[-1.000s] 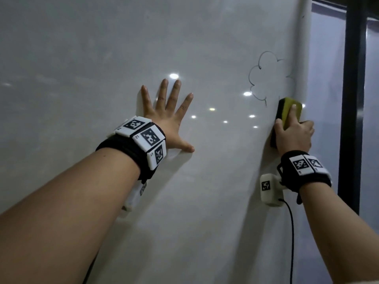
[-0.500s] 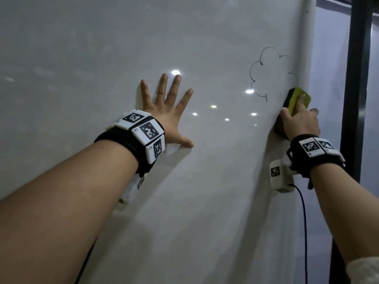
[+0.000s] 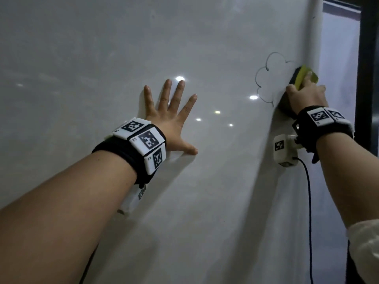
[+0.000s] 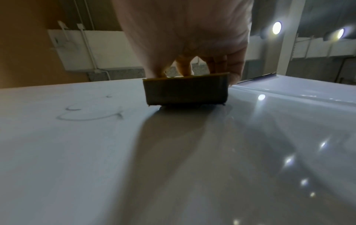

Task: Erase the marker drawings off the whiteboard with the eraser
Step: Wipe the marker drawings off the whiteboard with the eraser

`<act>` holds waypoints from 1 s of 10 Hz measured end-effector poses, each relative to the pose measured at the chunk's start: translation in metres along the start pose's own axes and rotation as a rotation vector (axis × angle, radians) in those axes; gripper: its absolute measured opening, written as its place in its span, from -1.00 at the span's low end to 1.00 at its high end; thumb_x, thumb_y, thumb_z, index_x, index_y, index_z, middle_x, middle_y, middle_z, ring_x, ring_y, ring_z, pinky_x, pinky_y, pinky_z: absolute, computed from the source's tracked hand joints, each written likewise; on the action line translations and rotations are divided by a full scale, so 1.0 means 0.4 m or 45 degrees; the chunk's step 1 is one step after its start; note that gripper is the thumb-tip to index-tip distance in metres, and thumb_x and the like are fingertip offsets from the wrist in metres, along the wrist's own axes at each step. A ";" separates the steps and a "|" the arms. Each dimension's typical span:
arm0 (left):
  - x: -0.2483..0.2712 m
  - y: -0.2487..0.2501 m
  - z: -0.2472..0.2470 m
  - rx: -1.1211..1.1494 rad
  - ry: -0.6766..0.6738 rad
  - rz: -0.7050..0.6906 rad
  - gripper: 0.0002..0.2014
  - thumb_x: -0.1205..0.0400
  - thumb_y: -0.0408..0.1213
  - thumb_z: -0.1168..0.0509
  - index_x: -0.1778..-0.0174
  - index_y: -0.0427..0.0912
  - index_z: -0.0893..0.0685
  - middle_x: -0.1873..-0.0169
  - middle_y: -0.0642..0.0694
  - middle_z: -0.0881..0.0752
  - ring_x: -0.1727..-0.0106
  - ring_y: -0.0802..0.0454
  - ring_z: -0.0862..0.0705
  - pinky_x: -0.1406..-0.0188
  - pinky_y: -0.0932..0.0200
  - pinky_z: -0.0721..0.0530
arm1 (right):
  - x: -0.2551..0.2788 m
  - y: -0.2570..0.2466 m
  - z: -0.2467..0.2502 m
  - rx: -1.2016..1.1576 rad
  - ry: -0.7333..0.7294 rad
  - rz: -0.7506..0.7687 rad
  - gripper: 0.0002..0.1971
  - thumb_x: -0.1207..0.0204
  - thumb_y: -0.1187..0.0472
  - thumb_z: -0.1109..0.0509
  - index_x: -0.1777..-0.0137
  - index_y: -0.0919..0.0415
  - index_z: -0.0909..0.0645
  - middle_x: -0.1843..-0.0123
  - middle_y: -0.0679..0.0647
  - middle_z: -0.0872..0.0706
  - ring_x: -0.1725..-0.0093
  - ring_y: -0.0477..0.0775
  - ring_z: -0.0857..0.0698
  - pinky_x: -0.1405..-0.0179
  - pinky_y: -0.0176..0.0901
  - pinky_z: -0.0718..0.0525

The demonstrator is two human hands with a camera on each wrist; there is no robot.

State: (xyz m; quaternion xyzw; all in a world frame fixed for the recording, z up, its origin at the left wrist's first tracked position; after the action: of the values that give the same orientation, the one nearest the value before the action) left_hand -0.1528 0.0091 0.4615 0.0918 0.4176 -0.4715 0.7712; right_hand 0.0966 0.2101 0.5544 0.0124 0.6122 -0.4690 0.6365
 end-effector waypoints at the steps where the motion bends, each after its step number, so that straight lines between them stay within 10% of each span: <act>1: 0.000 0.000 0.000 -0.001 -0.002 0.000 0.27 -0.27 0.56 -0.18 -0.52 0.03 0.58 -0.48 -0.19 0.63 -0.50 -0.27 0.60 -0.32 -0.50 0.49 | -0.001 -0.001 -0.007 0.082 0.020 0.087 -0.34 -0.59 -0.08 -0.12 -0.67 -0.03 -0.02 -0.42 0.43 -0.34 -0.34 0.49 -0.46 -0.31 0.25 -0.42; 10: -0.001 0.001 0.006 -0.008 0.004 -0.002 0.27 -0.27 0.56 -0.18 -0.52 0.03 0.57 -0.49 -0.19 0.62 -0.51 -0.28 0.59 -0.33 -0.52 0.45 | 0.032 -0.129 0.023 0.098 -0.115 0.281 -0.32 -0.62 -0.08 -0.13 -0.68 -0.03 0.04 -0.46 0.43 -0.31 -0.39 0.47 -0.44 -0.33 0.13 -0.42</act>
State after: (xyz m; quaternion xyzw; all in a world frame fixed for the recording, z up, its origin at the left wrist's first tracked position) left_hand -0.1515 0.0083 0.4631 0.0896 0.4203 -0.4707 0.7706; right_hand 0.0697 0.1682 0.5754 0.0831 0.5595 -0.4192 0.7102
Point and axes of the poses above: each hand's wrist, its own x-axis away from the middle knuckle, its own z-axis out of the back of the hand, y = z × x, the point moved 4 cm from there along -x, towards the middle knuckle
